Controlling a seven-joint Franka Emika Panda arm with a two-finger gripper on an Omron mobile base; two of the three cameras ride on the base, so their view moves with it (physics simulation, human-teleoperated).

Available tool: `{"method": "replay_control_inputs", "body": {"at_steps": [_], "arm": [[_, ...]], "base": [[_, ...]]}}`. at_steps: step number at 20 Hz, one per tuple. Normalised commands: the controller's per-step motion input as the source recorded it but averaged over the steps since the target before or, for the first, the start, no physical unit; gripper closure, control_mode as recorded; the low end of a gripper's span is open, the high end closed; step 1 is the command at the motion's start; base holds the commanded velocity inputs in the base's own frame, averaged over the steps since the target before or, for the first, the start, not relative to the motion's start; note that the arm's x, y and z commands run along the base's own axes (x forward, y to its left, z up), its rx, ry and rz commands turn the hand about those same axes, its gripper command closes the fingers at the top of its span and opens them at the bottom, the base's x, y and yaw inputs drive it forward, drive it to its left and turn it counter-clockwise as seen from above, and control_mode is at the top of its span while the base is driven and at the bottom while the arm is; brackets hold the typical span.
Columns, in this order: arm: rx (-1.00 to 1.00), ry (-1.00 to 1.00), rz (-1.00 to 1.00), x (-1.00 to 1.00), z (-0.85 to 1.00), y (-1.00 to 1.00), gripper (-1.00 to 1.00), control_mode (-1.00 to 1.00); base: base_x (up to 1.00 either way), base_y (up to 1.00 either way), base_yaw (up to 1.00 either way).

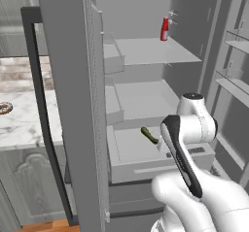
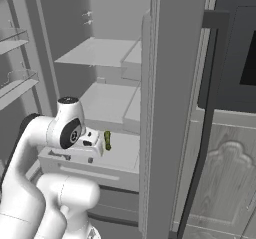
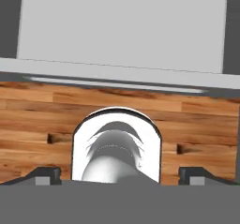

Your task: Place the onion and squash inside the fridge drawer. Close the drawer after placing the vegetables.

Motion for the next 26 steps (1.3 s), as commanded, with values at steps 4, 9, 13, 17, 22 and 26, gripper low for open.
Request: {"method": "replay_control_inputs", "body": {"at_steps": [4, 9, 13, 17, 22, 26], "arm": [[0.00, 0.00, 0.00, 0.01, 0.00, 0.00, -1.00, -1.00], [0.00, 0.00, 0.00, -0.01, 0.00, 0.00, -1.00, 1.00], [0.00, 0.00, 0.00, 0.00, 0.00, 0.00, -1.00, 1.00], [0.00, 0.00, 0.00, 0.00, 0.00, 0.00, -1.00, 1.00], [0.00, 0.00, 0.00, 0.00, 0.00, 0.00, -1.00, 1.00], [0.00, 0.00, 0.00, 0.00, 0.00, 0.00, -1.00, 1.00]], "base": [[0.00, 0.00, 0.00], [-0.69, 0.17, 0.00], [-0.99, 0.44, 0.00], [-0.81, 0.83, 0.06], [-0.79, 0.79, 0.17], [-0.72, -0.53, 0.35]]}}
